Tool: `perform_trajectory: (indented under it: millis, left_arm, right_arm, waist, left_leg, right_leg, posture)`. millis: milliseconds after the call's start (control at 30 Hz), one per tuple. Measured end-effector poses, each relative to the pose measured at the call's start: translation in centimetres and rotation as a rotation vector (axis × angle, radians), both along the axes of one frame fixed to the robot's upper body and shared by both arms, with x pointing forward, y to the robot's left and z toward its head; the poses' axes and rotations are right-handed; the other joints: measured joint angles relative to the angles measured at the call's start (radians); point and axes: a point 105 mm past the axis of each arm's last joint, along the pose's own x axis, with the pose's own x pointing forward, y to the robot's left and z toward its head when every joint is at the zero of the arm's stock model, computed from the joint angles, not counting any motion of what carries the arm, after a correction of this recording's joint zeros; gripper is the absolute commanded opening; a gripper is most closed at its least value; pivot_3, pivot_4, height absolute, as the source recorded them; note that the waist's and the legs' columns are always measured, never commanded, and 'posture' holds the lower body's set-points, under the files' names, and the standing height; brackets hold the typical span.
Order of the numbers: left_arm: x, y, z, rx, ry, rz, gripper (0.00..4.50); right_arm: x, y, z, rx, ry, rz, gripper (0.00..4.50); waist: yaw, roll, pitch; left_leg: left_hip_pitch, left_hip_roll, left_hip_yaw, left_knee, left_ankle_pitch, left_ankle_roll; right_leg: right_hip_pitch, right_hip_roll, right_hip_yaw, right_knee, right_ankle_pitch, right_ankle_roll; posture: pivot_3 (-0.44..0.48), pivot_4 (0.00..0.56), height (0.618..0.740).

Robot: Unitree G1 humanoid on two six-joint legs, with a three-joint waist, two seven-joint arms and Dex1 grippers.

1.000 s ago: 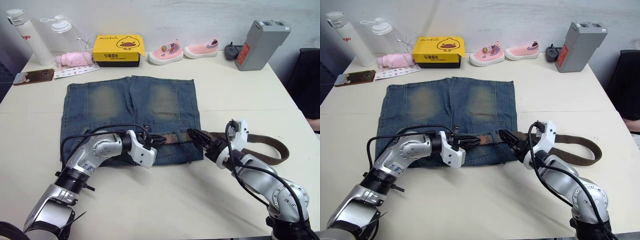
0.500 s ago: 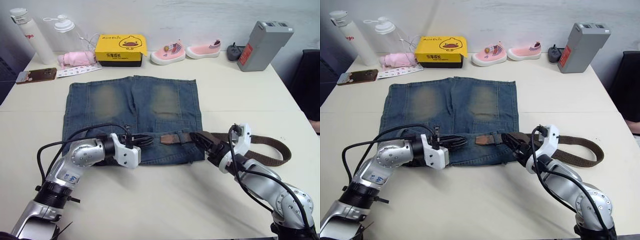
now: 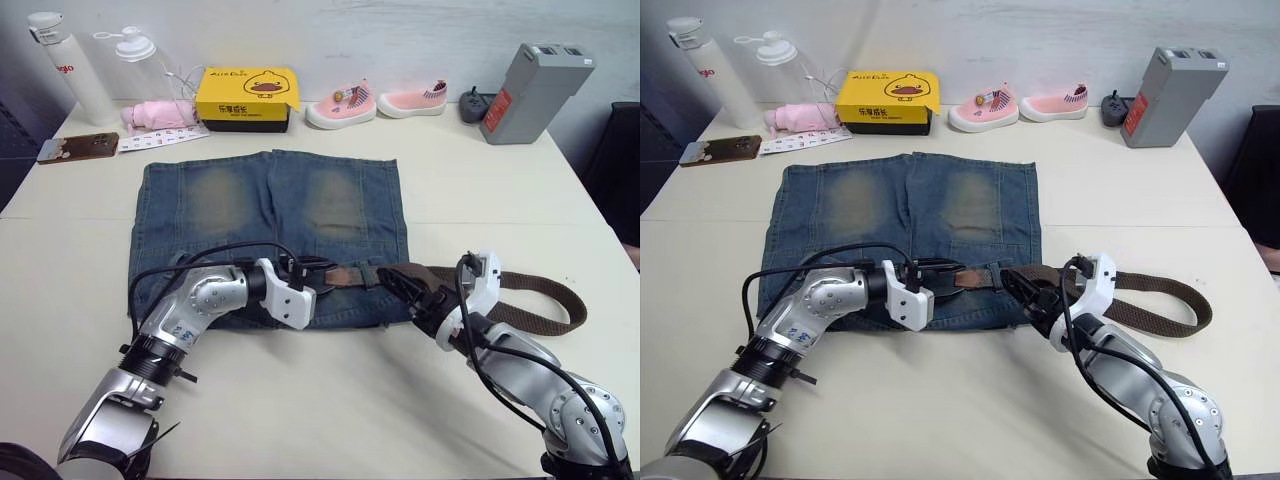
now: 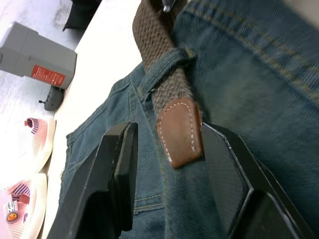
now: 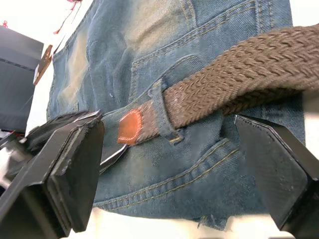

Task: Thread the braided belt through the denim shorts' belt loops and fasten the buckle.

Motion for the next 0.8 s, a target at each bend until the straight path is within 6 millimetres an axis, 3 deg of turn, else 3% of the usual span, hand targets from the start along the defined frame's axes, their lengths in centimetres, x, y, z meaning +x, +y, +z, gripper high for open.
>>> perform_trajectory:
  millis: [67,167,300,733,800]
  left_arm:
    - [0.4,-0.5,0.0,-0.004,-0.005,-0.001,2.27]
    - [0.8,-0.6,-0.3,0.001,-0.009,0.004,1.61]
    - [1.0,-1.3,-0.5,-0.017,-0.011,-0.005,0.03]
    - [1.0,-1.1,-0.4,-0.031,-0.033,0.007,0.03]
    - [0.8,-0.7,-0.2,-0.059,-0.005,0.016,0.67]
  right_arm:
    - [-0.4,0.0,0.1,-0.015,-0.007,0.008,4.5]
    - [-0.8,-0.1,0.2,-0.06,-0.028,0.034,4.5]
    - [-1.5,0.4,1.0,-0.091,-0.08,0.091,4.5]
    - [-1.7,0.7,1.2,-0.102,-0.113,0.119,4.5]
    - [-1.7,0.7,1.3,-0.1,-0.114,0.121,4.5]
  waist:
    - [0.002,0.0,0.0]
    - [0.002,0.0,0.0]
    - [0.002,0.0,0.0]
    - [0.0,0.0,0.0]
    - [-0.001,0.0,0.0]
  left_leg:
    - [0.0,0.0,0.0,0.0,0.0,0.0]
    - [0.0,0.0,0.0,0.001,-0.001,0.001]
    - [0.0,0.0,0.0,0.002,-0.001,0.001]
    - [0.0,0.001,0.0,0.002,-0.001,0.001]
    - [0.0,0.001,-0.001,0.002,-0.001,0.001]
  right_leg:
    - [0.0,0.0,0.0,0.0,0.0,0.0]
    - [0.0,0.0,0.0,0.0,0.0,0.0]
    - [0.001,0.0,0.0,0.0,0.0,0.0]
    - [0.001,0.0,0.0,0.0,0.0,0.0]
    - [0.001,0.0,0.0,0.0,0.0,0.0]
  posture:
    - [0.0,0.15,0.67]
    - [0.0,0.15,0.67]
    - [0.0,0.15,0.67]
    - [0.0,0.15,0.67]
    - [0.0,0.15,0.67]
